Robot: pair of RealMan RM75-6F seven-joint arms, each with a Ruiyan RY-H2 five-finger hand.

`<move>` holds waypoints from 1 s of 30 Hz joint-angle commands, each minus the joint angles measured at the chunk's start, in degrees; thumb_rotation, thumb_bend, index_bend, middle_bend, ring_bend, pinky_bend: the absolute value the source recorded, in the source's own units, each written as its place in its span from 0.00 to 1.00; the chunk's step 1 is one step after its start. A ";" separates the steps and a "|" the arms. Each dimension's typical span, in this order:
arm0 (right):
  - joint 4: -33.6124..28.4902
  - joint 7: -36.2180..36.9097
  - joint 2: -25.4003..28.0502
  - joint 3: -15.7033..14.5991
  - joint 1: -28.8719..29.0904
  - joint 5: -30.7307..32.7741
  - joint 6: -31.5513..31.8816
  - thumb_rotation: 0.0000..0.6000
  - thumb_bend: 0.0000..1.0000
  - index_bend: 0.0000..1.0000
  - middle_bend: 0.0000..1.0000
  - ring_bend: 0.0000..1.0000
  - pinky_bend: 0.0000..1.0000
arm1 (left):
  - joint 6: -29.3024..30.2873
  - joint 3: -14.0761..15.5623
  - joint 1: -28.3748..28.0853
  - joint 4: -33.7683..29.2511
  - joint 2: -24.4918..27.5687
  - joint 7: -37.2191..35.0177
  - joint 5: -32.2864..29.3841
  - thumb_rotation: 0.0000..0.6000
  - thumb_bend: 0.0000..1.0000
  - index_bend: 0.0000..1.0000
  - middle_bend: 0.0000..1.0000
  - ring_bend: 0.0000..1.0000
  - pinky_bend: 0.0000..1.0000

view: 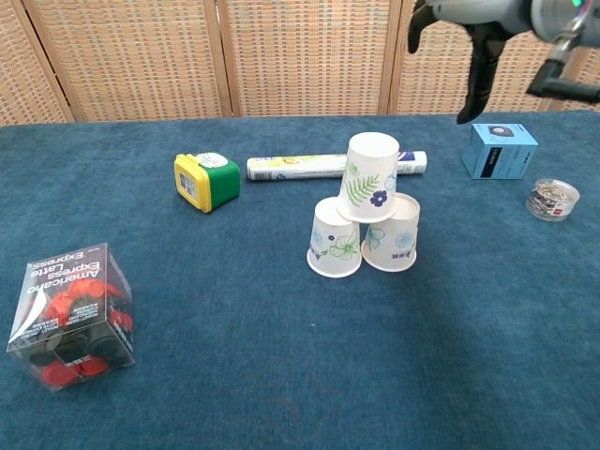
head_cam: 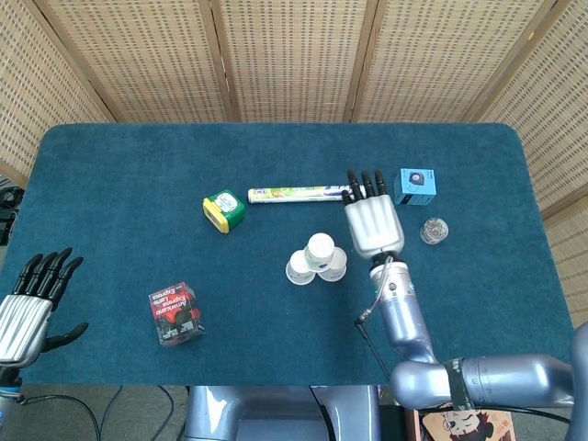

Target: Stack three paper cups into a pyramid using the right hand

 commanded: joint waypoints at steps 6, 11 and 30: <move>-3.04 19.81 10.36 -4.71 -13.00 -17.07 -1.32 1.00 0.14 0.05 0.00 0.00 0.00 | 0.08 0.00 0.01 -0.02 -0.25 0.24 0.20 1.00 0.18 0.00 0.00 0.00 0.00; -0.21 31.93 12.06 -12.88 -22.61 -35.48 2.14 1.00 0.13 0.04 0.00 0.00 0.00 | 0.50 -0.20 0.02 0.26 -0.75 0.39 0.45 1.00 0.18 0.00 0.00 0.00 0.00; 16.65 47.11 4.57 -26.72 -44.25 -58.63 10.41 1.00 0.12 0.00 0.00 0.00 0.00 | -0.19 -1.10 -0.47 1.82 -2.14 0.00 -1.17 1.00 0.18 0.00 0.00 0.00 0.00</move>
